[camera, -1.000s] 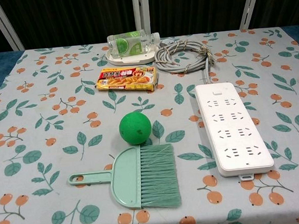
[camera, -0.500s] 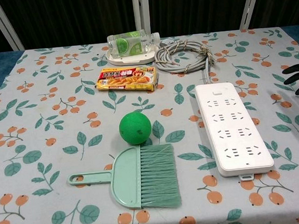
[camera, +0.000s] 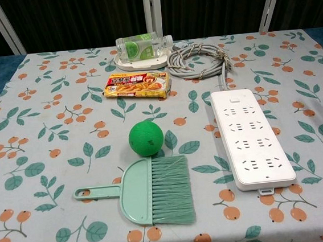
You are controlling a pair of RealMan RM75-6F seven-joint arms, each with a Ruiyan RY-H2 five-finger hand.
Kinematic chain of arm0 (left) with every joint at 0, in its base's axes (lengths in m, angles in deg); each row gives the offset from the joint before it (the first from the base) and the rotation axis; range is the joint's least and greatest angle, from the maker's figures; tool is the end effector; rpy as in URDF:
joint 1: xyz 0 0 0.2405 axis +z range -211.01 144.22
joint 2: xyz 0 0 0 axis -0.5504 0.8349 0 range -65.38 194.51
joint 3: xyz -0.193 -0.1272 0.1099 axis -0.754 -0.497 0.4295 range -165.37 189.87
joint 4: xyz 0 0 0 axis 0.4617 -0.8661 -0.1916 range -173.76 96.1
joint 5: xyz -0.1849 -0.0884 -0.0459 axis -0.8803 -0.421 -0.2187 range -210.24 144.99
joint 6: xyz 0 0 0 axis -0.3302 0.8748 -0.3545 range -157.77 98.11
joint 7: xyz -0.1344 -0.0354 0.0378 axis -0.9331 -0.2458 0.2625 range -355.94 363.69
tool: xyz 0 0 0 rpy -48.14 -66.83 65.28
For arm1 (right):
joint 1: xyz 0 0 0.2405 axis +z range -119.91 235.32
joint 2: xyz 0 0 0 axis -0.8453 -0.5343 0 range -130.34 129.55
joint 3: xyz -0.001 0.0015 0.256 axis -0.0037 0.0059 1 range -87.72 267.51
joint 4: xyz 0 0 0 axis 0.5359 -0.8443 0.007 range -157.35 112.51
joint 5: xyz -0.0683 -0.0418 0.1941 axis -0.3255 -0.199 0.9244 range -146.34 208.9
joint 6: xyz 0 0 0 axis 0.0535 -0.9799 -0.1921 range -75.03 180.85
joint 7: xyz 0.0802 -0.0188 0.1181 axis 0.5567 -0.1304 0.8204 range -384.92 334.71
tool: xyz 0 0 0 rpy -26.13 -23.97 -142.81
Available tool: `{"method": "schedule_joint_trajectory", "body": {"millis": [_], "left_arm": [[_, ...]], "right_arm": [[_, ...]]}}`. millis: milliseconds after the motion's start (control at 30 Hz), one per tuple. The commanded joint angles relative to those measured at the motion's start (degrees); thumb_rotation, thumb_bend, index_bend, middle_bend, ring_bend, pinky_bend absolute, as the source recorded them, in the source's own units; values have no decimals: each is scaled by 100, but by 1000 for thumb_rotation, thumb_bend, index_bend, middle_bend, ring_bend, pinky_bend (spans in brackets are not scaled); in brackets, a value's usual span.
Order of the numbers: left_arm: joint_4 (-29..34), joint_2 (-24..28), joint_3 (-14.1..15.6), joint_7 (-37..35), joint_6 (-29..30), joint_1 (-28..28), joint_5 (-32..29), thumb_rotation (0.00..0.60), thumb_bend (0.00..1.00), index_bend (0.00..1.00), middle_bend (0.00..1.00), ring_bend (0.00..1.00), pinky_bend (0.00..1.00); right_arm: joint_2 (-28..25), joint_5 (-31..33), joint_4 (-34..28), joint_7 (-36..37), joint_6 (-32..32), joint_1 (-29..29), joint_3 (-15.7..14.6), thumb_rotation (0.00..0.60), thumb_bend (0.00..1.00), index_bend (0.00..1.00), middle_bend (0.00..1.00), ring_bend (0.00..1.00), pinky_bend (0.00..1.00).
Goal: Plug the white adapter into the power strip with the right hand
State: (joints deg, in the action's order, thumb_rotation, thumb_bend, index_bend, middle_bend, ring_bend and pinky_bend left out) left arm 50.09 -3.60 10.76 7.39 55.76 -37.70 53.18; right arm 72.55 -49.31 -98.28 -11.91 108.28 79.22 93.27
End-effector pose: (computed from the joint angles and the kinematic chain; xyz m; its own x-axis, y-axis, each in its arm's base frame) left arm -0.3198 0.1735 0.1396 0.4422 0.0220 0.8966 0.8968 0.0029 -0.4424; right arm -0.3329 -0.2743 0.0830 0.3104 -0.3693 0.8760 -0.9488 -0.0630 0.3096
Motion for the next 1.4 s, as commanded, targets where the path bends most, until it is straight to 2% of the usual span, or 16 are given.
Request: {"method": "schedule_joint_trajectory", "body": {"millis": [33,200,367,633,900,1067,1400], "left_arm": [[20,4,-3,17,5,-8,18,600,133,0,0,0,0],[73,9,0,56,-3,-23,48,600,133,0,0,0,0],[118,19,4,87,32,8,33,600,133,0,0,0,0],[149,9,23,112,60,61,-2,600,133,0,0,0,0],[204,12,21,176,56,62,3,600,133,0,0,0,0],[206,20,17,172,39,62,-13,600,132,0,0,0,0],[32,-33,27,-29,54,79,19,600,133,0,0,0,0]], "right_arm": [[19,237,276,-828,73,-29,-24,600,53,131,192,148,0],[237,222,647,-1095,-100,126,-50,600,61,157,211,148,0],[508,108,1070,-1009,-202,265,-71,600,99,204,230,148,0],[916,-303,1843,-483,-46,380,-197,600,176,358,299,148,0],[1180,-526,2310,105,104,411,-293,600,251,447,364,150,0],[1108,-407,1926,195,280,366,-159,600,263,469,398,150,0],[1172,504,518,-1478,228,355,255,600,261,474,400,163,0]]}}
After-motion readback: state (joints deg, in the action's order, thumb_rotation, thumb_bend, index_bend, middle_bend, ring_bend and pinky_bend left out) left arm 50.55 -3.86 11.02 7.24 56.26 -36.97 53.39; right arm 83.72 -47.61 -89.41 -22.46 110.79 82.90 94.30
